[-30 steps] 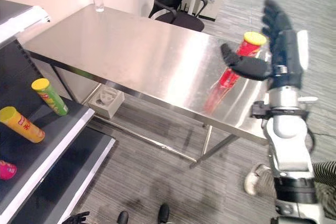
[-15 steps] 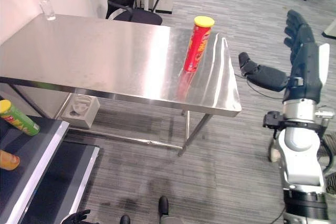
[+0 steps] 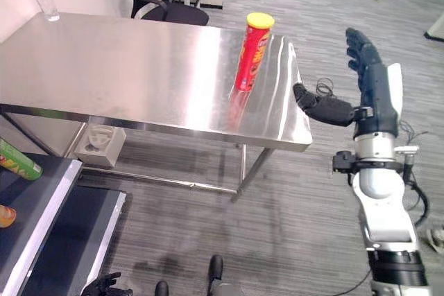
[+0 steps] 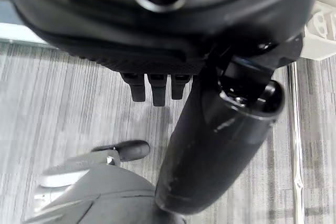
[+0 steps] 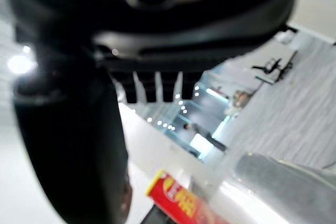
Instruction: Put the goods on the table back onto the shelves and tidy them up.
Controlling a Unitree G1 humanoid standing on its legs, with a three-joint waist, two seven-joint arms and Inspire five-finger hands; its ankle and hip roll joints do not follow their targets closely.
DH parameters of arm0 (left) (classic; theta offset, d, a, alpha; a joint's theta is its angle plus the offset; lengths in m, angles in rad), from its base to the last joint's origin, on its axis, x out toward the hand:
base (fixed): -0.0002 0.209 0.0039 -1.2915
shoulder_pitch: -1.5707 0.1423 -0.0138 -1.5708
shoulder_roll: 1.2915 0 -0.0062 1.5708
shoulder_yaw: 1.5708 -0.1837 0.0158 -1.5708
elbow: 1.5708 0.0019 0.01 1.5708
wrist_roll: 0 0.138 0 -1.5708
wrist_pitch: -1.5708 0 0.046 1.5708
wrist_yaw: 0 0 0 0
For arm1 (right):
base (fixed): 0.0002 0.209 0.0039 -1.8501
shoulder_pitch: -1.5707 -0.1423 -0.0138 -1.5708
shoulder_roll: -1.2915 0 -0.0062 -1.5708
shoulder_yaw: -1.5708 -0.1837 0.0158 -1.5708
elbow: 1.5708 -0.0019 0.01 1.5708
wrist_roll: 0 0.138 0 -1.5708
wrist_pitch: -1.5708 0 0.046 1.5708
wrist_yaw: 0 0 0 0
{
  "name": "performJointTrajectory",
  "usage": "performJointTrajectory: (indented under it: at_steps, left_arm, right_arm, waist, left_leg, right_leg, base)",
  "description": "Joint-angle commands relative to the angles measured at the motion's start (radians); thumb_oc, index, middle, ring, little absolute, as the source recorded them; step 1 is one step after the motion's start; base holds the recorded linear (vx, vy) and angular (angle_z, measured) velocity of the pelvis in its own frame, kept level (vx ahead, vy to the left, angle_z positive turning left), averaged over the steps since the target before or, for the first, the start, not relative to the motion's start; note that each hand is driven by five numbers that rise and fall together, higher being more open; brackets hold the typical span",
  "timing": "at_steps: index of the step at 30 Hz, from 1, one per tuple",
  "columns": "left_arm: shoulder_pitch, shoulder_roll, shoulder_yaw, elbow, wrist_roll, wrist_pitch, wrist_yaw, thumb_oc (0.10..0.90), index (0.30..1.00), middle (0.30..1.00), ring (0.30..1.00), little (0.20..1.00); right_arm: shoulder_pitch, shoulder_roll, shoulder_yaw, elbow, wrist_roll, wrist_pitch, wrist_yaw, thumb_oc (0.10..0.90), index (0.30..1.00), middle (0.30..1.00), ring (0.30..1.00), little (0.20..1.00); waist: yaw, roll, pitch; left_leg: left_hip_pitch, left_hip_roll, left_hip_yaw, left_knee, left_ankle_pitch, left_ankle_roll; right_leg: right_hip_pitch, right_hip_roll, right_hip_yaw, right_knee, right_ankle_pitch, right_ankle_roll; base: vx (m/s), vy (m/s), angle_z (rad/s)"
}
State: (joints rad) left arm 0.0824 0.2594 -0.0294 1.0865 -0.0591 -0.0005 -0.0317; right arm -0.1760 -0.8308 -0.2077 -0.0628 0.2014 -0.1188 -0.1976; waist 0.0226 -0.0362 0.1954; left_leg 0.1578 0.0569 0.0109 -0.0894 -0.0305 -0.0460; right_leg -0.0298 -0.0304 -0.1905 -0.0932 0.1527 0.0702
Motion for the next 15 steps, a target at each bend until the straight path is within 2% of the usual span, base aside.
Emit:
performJointTrajectory:
  at_steps: [1, 2, 3, 4, 5, 6, 7, 8, 9, 10, 12, 13, 14, 15]
  left_arm:
    - [0.014, 0.036, -0.049, -0.015, -0.017, -0.016, -0.022, 0.800, 0.900, 0.900, 0.900, 0.900]
    - [0.020, 0.034, -0.052, -0.024, -0.020, -0.013, -0.024, 0.800, 0.900, 0.900, 0.900, 0.900]
    - [0.027, 0.040, -0.059, -0.042, -0.041, -0.009, -0.027, 0.800, 0.900, 0.900, 0.900, 0.900]
    - [0.024, 0.041, -0.068, -0.053, -0.061, -0.012, -0.026, 0.800, 0.900, 0.900, 0.900, 0.900]
    - [0.021, 0.043, -0.079, -0.062, -0.068, -0.010, -0.023, 0.800, 0.900, 0.900, 0.900, 0.900]
    - [0.020, 0.043, -0.078, -0.062, -0.069, -0.009, -0.023, 0.800, 0.900, 0.900, 0.900, 0.900]
    - [0.014, 0.038, -0.093, -0.074, -0.097, -0.008, -0.026, 0.800, 0.900, 0.900, 0.900, 0.900]
    - [0.015, 0.038, -0.093, -0.074, -0.097, -0.008, -0.026, 0.800, 0.900, 0.900, 0.900, 0.900]
    - [0.010, 0.033, -0.101, -0.071, -0.101, -0.008, -0.027, 0.800, 0.900, 0.900, 0.900, 0.900]
    - [0.006, 0.028, -0.109, -0.064, -0.101, -0.008, -0.029, 0.800, 0.900, 0.900, 0.900, 0.900]
    - [0.002, 0.028, -0.116, -0.061, -0.098, -0.007, -0.030, 0.800, 0.900, 0.900, 0.900, 0.900]
    - [-0.001, 0.026, -0.119, -0.059, -0.094, -0.008, -0.031, 0.800, 0.900, 0.900, 0.900, 0.900]
    - [-0.001, 0.026, -0.119, -0.059, -0.094, -0.008, -0.031, 0.800, 0.900, 0.900, 0.900, 0.900]
    - [0.000, 0.025, -0.121, -0.059, -0.087, -0.007, -0.032, 0.800, 0.900, 0.900, 0.900, 0.900]
  right_arm:
    - [-0.156, -0.104, -0.065, -0.063, 0.017, -0.082, -0.033, 0.800, 0.900, 0.900, 0.900, 0.900]
    - [-0.162, -0.113, -0.062, -0.055, 0.020, -0.081, -0.033, 0.800, 0.900, 0.900, 0.900, 0.900]
    - [-0.208, -0.127, -0.029, -0.031, 0.037, -0.085, -0.036, 0.800, 0.900, 0.900, 0.900, 0.900]
    - [-0.246, -0.137, -0.003, -0.011, 0.041, -0.087, -0.047, 0.800, 0.900, 0.900, 0.900, 0.900]
    - [-0.261, -0.143, 0.011, 0.001, 0.043, -0.082, -0.049, 0.800, 0.900, 0.900, 0.900, 0.900]
    - [-0.266, -0.144, 0.014, 0.004, 0.044, -0.083, -0.049, 0.800, 0.900, 0.900, 0.900, 0.900]
    - [-0.301, -0.168, 0.042, 0.030, 0.047, -0.075, -0.052, 0.800, 0.900, 0.900, 0.900, 0.900]
    - [-0.302, -0.169, 0.043, 0.031, 0.047, -0.075, -0.052, 0.800, 0.900, 0.900, 0.900, 0.900]
    - [-0.308, -0.166, 0.045, 0.032, 0.054, -0.079, -0.053, 0.800, 0.900, 0.900, 0.900, 0.900]
    - [-0.311, -0.161, 0.047, 0.034, 0.061, -0.085, -0.057, 0.800, 0.900, 0.900, 0.900, 0.900]
    - [-0.326, -0.150, 0.060, 0.037, 0.060, -0.092, -0.065, 0.800, 0.900, 0.900, 0.900, 0.900]
    - [-0.342, -0.139, 0.066, 0.044, 0.064, -0.096, -0.079, 0.800, 0.900, 0.900, 0.900, 0.900]
    - [-0.344, -0.139, 0.068, 0.044, 0.064, -0.096, -0.080, 0.800, 0.900, 0.900, 0.900, 0.900]
    - [-0.345, -0.132, 0.067, 0.048, 0.059, -0.094, -0.091, 0.800, 0.900, 0.900, 0.900, 0.900]
  waist:
    - [0.049, -0.032, -0.084]
    - [0.055, -0.033, -0.078]
    - [0.082, -0.044, -0.052]
    - [0.100, -0.042, -0.027]
    - [0.113, -0.052, -0.011]
    - [0.107, -0.052, -0.013]
    - [0.125, -0.062, -0.002]
    - [0.123, -0.061, -0.003]
    - [0.132, -0.064, -0.001]
    - [0.138, -0.063, -0.003]
    - [0.150, -0.043, -0.005]
    - [0.158, -0.034, -0.008]
    - [0.159, -0.036, -0.008]
    - [0.158, -0.029, -0.010]
  left_leg:
    - [0.028, 0.038, 0.027, 0.083, -0.079, -0.011]
    - [0.007, 0.047, 0.022, 0.138, -0.071, -0.017]
    - [-0.061, 0.044, -0.011, 0.300, -0.023, -0.021]
    - [-0.136, 0.036, -0.057, 0.448, 0.001, -0.022]
    - [-0.189, 0.011, -0.092, 0.489, 0.023, -0.018]
    - [-0.201, 0.008, -0.098, 0.501, 0.021, -0.017]
    - [-0.282, -0.045, -0.160, 0.453, -0.023, 0.003]
    - [-0.283, -0.046, -0.161, 0.454, -0.023, 0.003]
    - [-0.308, -0.065, -0.180, 0.392, -0.040, 0.005]
    - [-0.313, -0.078, -0.191, 0.313, -0.013, 0.005]
    - [-0.350, -0.083, -0.187, 0.183, 0.074, 0.004]
    - [-0.383, -0.085, -0.150, 0.083, 0.124, 0.000]
    - [-0.379, -0.085, -0.148, 0.072, 0.129, 0.000]
    - [-0.400, -0.085, -0.094, 0.041, 0.141, -0.002]
  right_leg:
    - [-0.018, -0.031, -0.022, 0.006, -0.029, 0.068]
    - [-0.007, -0.022, -0.023, 0.006, -0.039, 0.056]
    - [0.014, -0.005, -0.009, 0.006, -0.058, 0.034]
    - [0.026, 0.005, -0.002, 0.006, -0.065, 0.022]
    - [0.027, -0.002, 0.002, 0.006, -0.068, 0.017]
    - [0.023, -0.004, -0.003, 0.006, -0.068, 0.018]
    - [0.030, -0.010, 0.005, 0.006, -0.085, 0.023]
    - [0.029, -0.011, 0.004, 0.006, -0.085, 0.023]
    - [0.035, -0.013, 0.011, 0.006, -0.085, 0.025]
    - [0.043, -0.013, 0.013, 0.006, -0.091, 0.026]
    - [0.055, 0.005, 0.012, 0.006, -0.105, 0.023]
    - [0.073, 0.015, 0.010, 0.006, -0.128, 0.019]
    - [0.072, 0.013, 0.012, 0.006, -0.129, 0.019]
    - [0.086, 0.019, 0.007, 0.006, -0.146, 0.016]
  base:
    - [0.14, -0.237, 0.04]
    - [0.12, -0.333, 0.05]
    - [0.06, -0.339, 0.06]
    - [0.01, -0.327, 0.00]
    - [-0.04, -0.151, -0.09]
    - [0.03, -0.128, -0.23]
    - [0.04, -0.066, -0.17]
    - [0.10, -0.082, 0.03]
    - [0.12, -0.007, 0.14]
    - [0.17, 0.007, 0.13]
    - [0.18, 0.049, 0.06]
    - [0.16, 0.040, 0.02]
    - [0.19, 0.036, -0.01]
    - [0.13, 0.042, -0.06]
